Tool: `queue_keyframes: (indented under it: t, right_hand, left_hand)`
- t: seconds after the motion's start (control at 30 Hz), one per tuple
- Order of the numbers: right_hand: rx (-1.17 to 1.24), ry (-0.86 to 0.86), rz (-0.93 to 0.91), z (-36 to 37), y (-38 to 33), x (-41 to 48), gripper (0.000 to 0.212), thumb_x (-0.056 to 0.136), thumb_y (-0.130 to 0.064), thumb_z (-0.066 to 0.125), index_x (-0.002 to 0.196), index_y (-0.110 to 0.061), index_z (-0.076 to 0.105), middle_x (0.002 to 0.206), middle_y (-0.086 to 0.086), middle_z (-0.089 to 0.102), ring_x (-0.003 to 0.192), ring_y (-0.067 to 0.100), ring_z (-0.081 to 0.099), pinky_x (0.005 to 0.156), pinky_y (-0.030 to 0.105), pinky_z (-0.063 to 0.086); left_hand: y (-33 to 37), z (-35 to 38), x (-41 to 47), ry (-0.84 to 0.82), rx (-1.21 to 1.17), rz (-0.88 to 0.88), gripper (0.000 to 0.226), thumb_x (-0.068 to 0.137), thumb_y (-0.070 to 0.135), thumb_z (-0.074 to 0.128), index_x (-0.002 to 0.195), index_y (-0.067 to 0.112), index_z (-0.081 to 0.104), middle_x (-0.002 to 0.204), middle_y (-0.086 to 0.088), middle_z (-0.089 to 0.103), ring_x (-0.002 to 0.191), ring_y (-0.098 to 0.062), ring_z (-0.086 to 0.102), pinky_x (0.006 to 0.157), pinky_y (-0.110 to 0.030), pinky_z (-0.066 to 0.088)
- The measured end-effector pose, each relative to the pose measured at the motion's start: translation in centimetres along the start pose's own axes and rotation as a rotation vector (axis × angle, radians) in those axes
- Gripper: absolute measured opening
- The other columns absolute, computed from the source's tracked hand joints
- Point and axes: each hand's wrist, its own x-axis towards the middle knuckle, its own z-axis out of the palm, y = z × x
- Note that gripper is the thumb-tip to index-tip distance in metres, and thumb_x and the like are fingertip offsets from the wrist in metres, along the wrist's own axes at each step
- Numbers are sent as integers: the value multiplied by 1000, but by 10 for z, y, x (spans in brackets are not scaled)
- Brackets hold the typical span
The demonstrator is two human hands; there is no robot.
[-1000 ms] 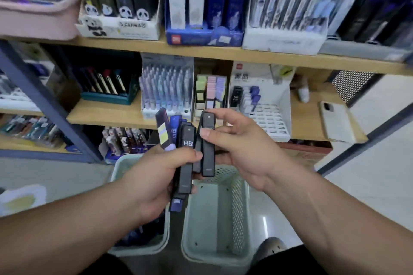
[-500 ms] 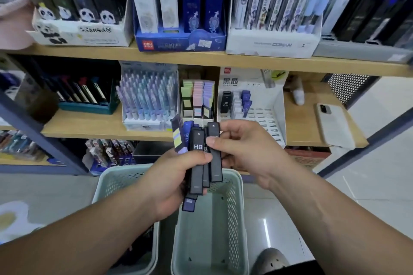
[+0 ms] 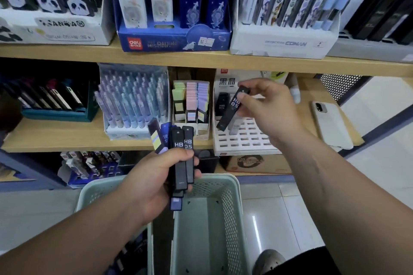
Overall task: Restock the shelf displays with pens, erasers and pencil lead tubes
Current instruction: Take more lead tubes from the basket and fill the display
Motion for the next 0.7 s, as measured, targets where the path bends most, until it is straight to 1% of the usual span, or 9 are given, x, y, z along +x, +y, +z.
queue_keyframes:
  t: [0.07,0.1,0.17,0.23,0.3,0.4,0.5,0.6,0.7]
  right_hand:
    - [-94,47,-68,1,4,13,17,89,-14,74,98,-29,74,91,0,71,75,18,73,78,46,62]
    - [-149,48,-103,2,6,18,17,87,-17,75,96,-32,75,91,-4,73,80,17,73,81,44,61]
    - [-244,14,-161,4,12,25,18,89,-15,75,101,-28,76,93,-6,75,84,12,71,82,29,58]
    - [-370,5,-223,7,17,30,20,90,-14,74,109,-21,77,96,-7,73,80,1,65,75,9,48]
    - [-488,20,-286,10,21,33,23,90,-15,74,112,-18,77,98,-5,72,75,2,60,71,0,41]
    - [-537,1,-302,11,22,38,23,89,-16,75,112,-19,77,99,-1,74,80,7,62,71,3,43]
    - [-475,2,-222,3,21,45,20,90,-18,75,109,-22,77,93,-3,73,73,12,64,66,11,50]
    - [-465,95,-197,-2,25,50,16,87,-20,77,103,-23,78,91,-7,73,74,10,64,78,30,57]
    - [-520,70,-247,5,27,48,14,86,-18,78,100,-21,78,88,-7,73,77,5,63,81,27,56]
  left_hand:
    - [-1,1,3,-3,-2,-13,35,63,20,72,95,7,70,85,-10,73,68,-21,70,49,-29,51]
    - [-1,2,3,-6,-2,-16,35,63,20,72,95,7,69,85,-10,73,68,-21,70,49,-29,51]
    - [-1,4,4,-11,-5,-21,31,66,18,72,95,7,69,84,-10,74,67,-21,70,50,-29,51]
    - [-1,6,6,-21,-11,-23,25,72,16,71,95,7,69,84,-10,74,66,-21,70,50,-29,50]
    - [-1,6,7,-18,-16,-22,27,70,17,71,96,7,69,85,-10,74,67,-21,70,52,-30,50]
    - [1,5,10,-7,-32,-22,23,73,15,71,95,7,70,86,-10,74,68,-22,70,55,-31,51]
    - [3,2,11,2,-36,-21,30,67,18,72,95,7,70,85,-10,74,68,-21,70,51,-28,52]
    - [2,-1,12,13,-40,-21,37,61,21,72,96,7,70,85,-10,74,67,-20,71,49,-26,52]
    - [3,-2,12,20,-50,-14,39,61,21,72,97,7,70,84,-10,73,64,-20,70,48,-25,52]
